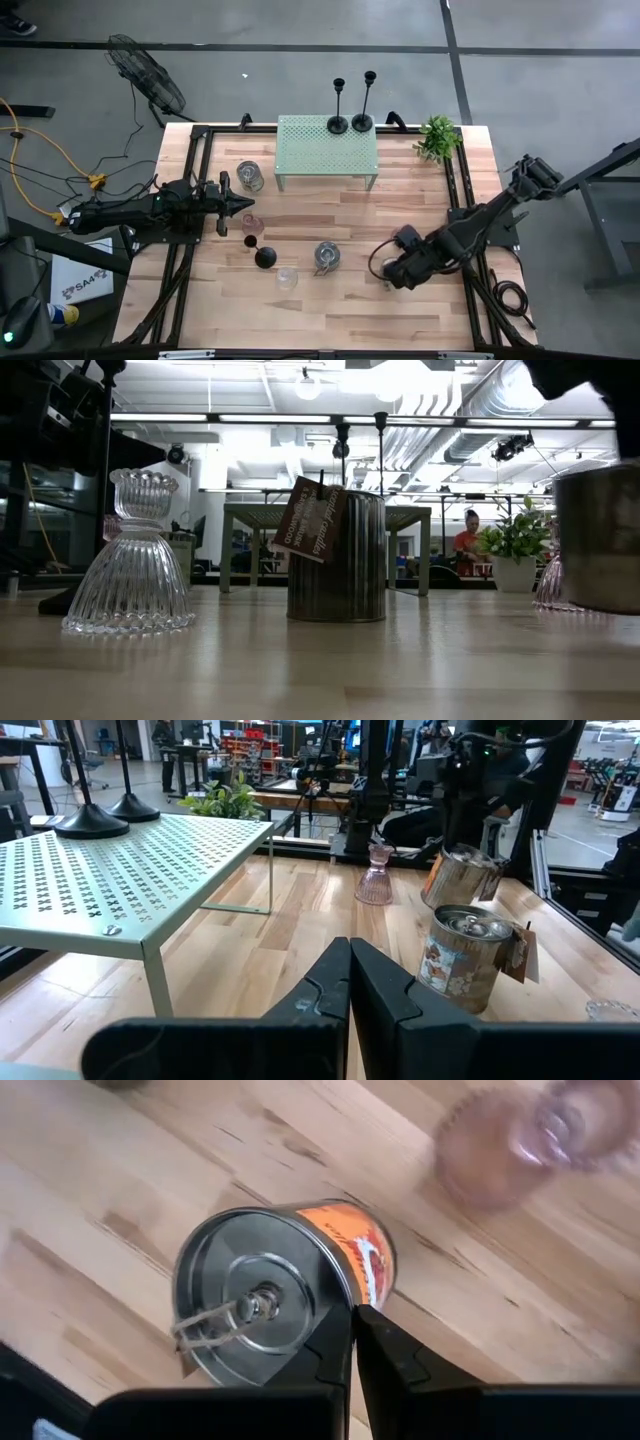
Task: Pick & Place candle stick holders
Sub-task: Put the bottom silver scented candle on the shelf
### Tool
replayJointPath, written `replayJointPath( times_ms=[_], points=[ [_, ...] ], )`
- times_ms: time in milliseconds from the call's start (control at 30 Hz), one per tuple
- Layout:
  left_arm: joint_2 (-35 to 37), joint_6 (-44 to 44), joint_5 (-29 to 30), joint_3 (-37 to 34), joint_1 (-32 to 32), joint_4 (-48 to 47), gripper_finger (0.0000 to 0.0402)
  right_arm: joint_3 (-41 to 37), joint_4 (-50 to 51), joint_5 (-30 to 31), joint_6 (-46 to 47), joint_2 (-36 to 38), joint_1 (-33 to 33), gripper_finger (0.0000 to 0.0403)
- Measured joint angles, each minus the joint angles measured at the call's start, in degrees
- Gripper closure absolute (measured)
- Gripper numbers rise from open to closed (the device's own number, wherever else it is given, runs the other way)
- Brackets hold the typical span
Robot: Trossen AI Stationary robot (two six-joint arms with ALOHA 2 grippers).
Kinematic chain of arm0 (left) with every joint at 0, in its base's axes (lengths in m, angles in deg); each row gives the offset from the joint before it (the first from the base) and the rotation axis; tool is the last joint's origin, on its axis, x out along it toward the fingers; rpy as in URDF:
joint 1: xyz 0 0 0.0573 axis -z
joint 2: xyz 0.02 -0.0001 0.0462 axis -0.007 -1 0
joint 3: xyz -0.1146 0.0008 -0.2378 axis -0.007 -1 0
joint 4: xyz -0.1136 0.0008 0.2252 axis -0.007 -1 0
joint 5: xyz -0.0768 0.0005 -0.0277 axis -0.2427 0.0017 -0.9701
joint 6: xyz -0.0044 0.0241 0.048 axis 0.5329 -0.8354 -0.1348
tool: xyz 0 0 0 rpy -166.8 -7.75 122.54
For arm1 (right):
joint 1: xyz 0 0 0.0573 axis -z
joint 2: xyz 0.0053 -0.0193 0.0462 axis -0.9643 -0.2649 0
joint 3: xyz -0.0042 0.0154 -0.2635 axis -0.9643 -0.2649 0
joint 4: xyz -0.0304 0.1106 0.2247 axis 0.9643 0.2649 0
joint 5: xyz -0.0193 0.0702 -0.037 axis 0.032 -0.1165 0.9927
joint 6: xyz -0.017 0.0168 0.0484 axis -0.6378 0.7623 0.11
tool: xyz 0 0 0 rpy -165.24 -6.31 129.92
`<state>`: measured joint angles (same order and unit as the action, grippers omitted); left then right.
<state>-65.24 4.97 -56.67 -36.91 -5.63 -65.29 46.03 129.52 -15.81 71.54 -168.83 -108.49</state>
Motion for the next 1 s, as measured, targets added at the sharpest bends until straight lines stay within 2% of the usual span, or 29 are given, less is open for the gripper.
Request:
replayJointPath(
  times_ms=[633, 1000],
  points=[
    [-0.01, -0.02, 0.00, 0.00, 0.02, -0.02, 0.0402, 0.16, -5.32, 0.64, -23.15, 0.06, 18.53, 0.0400],
    [0.01, -0.02, 0.00, 0.00, 0.00, 0.00, 0.0402, 0.16, -5.15, -0.63, -32.49, 0.09, 27.41, 0.0400]
  ],
)
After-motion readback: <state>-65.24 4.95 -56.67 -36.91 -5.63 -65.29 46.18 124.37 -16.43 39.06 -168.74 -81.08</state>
